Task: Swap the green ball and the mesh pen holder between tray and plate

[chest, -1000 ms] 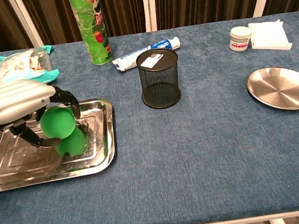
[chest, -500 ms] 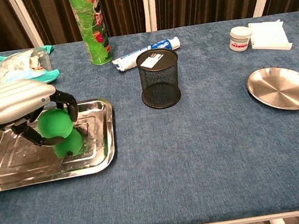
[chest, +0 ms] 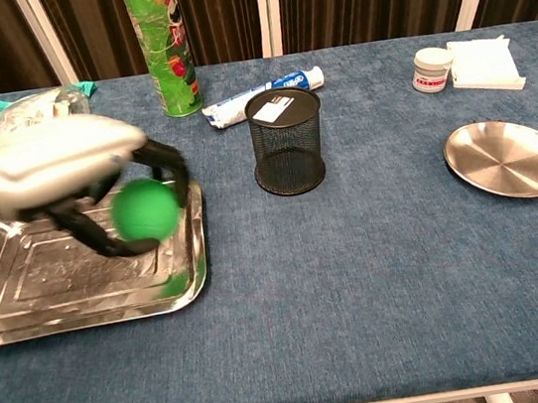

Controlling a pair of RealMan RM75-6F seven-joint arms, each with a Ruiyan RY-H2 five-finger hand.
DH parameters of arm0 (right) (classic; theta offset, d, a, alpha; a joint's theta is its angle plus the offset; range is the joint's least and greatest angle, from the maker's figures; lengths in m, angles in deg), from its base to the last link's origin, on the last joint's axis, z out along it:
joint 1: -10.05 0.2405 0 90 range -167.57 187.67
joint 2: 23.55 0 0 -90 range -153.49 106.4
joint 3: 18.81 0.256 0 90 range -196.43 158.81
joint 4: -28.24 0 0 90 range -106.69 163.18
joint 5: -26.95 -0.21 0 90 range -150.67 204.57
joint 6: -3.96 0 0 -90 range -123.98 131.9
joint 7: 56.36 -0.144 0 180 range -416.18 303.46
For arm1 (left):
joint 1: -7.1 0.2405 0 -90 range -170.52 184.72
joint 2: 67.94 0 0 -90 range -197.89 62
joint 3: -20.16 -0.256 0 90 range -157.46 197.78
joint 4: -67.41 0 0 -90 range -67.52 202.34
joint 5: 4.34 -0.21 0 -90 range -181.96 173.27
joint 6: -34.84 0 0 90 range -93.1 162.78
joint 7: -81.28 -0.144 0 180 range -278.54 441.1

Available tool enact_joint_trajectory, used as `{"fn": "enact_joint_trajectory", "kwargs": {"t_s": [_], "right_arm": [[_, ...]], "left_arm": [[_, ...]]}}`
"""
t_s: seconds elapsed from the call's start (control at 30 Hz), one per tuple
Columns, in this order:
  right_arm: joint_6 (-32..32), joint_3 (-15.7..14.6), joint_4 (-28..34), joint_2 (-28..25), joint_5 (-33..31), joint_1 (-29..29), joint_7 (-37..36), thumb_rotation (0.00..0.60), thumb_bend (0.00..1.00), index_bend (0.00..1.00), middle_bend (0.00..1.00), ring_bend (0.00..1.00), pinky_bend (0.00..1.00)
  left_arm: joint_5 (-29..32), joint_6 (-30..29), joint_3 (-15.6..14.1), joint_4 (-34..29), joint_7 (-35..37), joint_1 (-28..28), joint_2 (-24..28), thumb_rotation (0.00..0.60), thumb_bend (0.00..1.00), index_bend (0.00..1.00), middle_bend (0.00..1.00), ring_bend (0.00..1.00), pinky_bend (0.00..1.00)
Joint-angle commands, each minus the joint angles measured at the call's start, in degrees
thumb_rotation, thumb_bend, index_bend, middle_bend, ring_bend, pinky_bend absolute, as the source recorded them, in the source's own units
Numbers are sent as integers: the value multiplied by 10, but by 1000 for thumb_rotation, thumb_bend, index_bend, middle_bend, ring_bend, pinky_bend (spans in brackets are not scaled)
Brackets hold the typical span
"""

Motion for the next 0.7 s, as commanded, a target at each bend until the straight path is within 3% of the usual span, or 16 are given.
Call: {"fn": "enact_joint_trajectory", "kwargs": {"t_s": [0.03,0.2,0.43,0.7], "right_arm": [[-2,1,-3,0,0,-1,-3,600,34,0,75,0,155],[-4,4,-14,0,-4,-5,-15,600,35,0,78,0,154],[-7,6,-33,3,-7,-11,-34,600,34,0,79,0,154],[-7,10,-47,4,-11,-18,-52,600,34,0,79,0,154]], "left_arm": [[-6,28,11,-2,-23,-31,-33,600,308,429,417,421,681],[-6,60,33,19,-36,-74,-76,600,307,429,418,421,681],[-2,94,58,93,-34,-130,-144,600,307,439,418,421,681],[-10,82,64,161,5,-156,-182,600,307,439,418,419,680]]}}
